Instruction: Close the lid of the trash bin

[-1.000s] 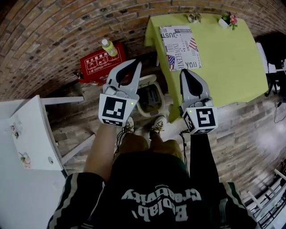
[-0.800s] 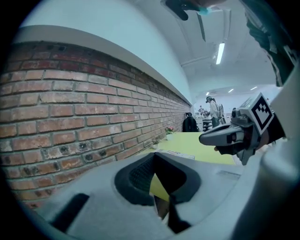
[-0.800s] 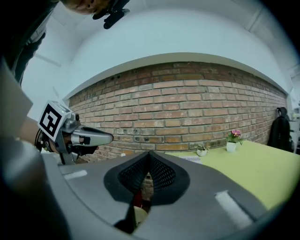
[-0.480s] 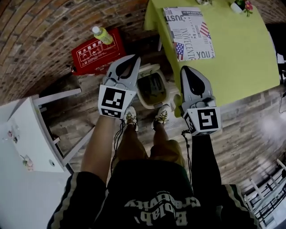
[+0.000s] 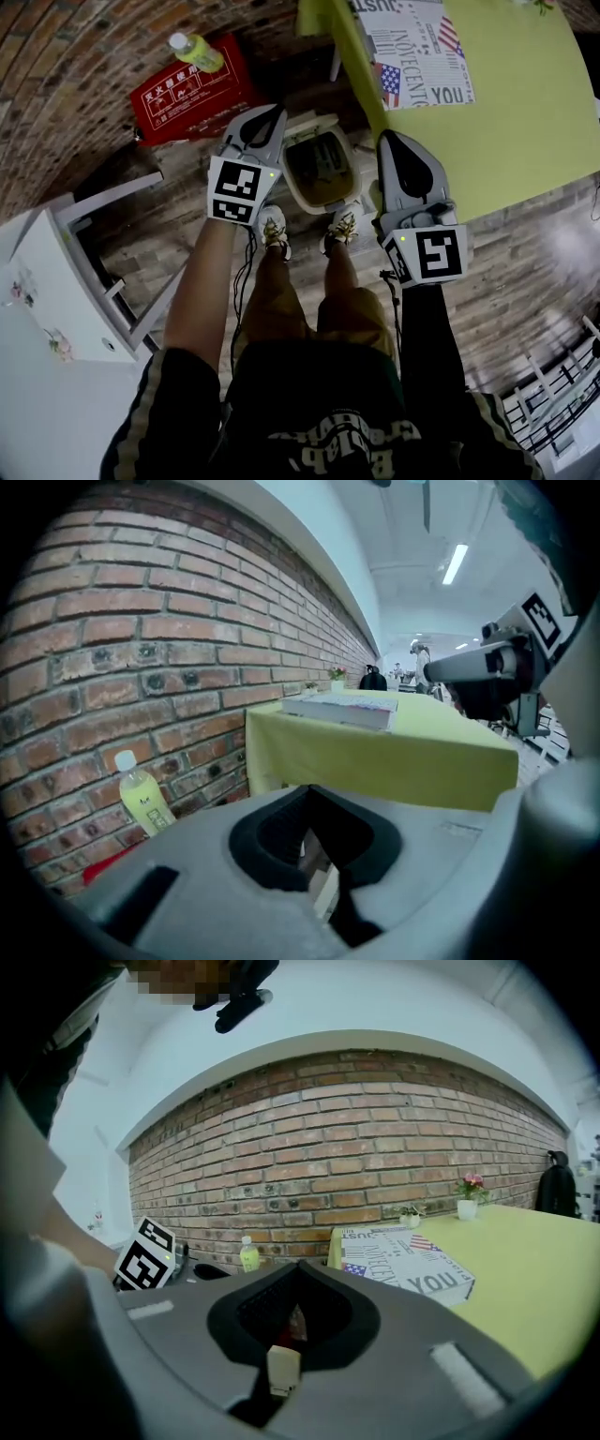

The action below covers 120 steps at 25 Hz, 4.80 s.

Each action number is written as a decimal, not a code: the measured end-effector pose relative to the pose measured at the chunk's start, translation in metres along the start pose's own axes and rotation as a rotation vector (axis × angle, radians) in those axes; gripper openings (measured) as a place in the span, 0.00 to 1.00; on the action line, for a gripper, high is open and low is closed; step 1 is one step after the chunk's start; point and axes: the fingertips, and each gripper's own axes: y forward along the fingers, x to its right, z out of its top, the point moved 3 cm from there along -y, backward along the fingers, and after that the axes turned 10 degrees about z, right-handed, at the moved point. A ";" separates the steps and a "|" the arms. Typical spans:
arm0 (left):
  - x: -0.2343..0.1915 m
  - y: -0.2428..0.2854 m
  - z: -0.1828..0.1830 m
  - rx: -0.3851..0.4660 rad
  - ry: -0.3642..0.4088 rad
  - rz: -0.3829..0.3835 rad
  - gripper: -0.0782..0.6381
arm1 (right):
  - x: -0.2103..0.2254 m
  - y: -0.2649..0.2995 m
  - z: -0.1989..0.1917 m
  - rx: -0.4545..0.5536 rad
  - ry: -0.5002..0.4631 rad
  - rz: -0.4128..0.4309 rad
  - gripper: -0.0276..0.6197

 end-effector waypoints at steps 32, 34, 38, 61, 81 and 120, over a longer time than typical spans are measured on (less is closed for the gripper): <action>0.014 0.051 -0.107 -0.231 -0.016 -0.085 0.12 | -0.008 0.005 -0.027 -0.026 0.025 -0.007 0.06; 0.019 0.050 -0.107 -0.231 -0.012 -0.092 0.12 | -0.008 0.002 -0.028 -0.024 0.025 -0.009 0.06; 0.030 0.049 -0.110 -0.245 0.028 -0.108 0.12 | -0.009 -0.001 -0.030 -0.024 0.027 -0.011 0.06; 0.087 0.021 -0.138 -0.255 0.012 -0.171 0.12 | -0.014 -0.029 -0.053 -0.024 0.054 -0.045 0.06; 0.110 0.003 -0.169 -0.299 0.003 -0.201 0.12 | -0.029 -0.041 -0.078 -0.026 0.087 -0.038 0.06; 0.156 0.009 -0.264 -0.478 0.040 -0.304 0.12 | -0.038 -0.036 -0.120 -0.099 0.167 -0.115 0.06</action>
